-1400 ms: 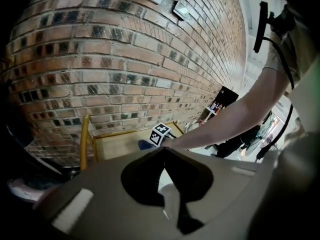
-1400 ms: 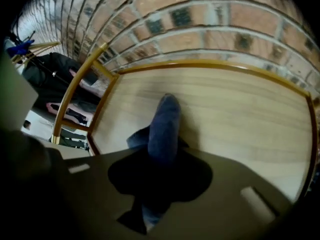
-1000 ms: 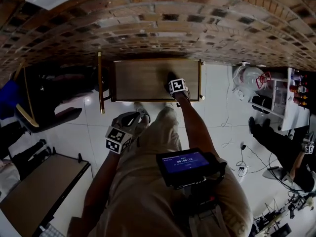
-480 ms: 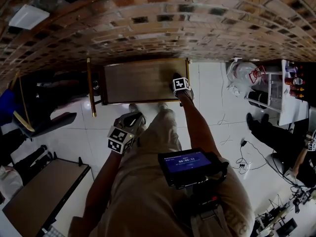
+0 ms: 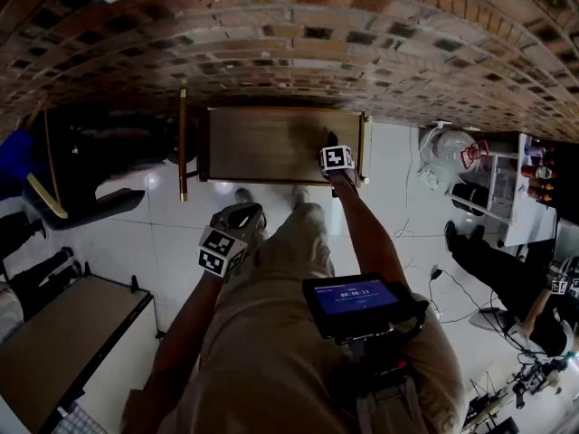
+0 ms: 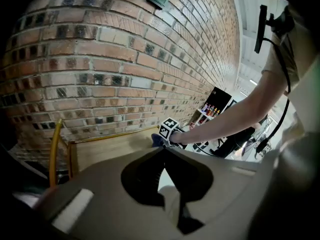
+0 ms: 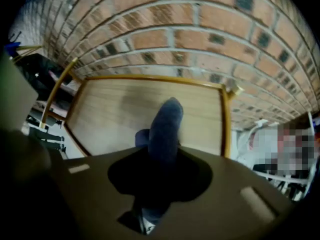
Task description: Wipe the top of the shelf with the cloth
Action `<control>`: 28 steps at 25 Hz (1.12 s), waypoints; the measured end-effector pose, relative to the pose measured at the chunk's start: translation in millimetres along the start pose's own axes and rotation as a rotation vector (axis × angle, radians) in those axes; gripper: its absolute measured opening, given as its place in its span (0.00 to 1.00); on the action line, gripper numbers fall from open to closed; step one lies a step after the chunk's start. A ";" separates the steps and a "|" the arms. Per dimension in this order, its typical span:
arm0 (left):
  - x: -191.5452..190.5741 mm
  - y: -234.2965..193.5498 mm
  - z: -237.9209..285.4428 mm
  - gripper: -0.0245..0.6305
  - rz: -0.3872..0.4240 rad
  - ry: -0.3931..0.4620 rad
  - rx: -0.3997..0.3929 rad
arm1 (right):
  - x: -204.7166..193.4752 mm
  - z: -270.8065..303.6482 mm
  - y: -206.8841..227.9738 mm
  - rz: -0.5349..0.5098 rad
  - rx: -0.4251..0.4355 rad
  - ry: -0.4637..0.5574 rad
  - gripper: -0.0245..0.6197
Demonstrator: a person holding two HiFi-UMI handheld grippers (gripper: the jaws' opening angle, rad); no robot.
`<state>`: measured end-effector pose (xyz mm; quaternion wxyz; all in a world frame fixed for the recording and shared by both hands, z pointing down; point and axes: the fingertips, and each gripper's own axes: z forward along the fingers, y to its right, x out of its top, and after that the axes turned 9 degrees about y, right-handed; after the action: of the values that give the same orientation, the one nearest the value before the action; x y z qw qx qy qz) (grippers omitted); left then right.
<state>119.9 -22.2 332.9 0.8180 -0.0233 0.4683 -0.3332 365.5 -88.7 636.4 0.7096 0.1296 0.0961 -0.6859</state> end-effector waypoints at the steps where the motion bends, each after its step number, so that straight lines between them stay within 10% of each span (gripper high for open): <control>1: -3.7 -6.8 -7.3 0.04 -0.006 0.001 0.005 | 5.4 -2.2 -23.5 -0.019 0.023 0.004 0.18; 8: -28.0 -65.6 -69.4 0.04 -0.022 0.023 0.041 | 35.3 13.5 -236.5 -0.107 0.322 0.031 0.18; 18: -74.1 -131.5 -149.6 0.04 -0.042 0.015 0.126 | 36.9 37.7 -444.6 -0.235 0.536 0.006 0.18; 28: -104.0 -158.1 -175.8 0.04 -0.081 -0.020 0.140 | 24.8 70.3 -451.8 -0.239 0.487 -0.040 0.18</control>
<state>-135.5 -37.9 367.8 0.8081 0.0118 0.4343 -0.3978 -87.4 -146.0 671.7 0.5732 0.2706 -0.0708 -0.7702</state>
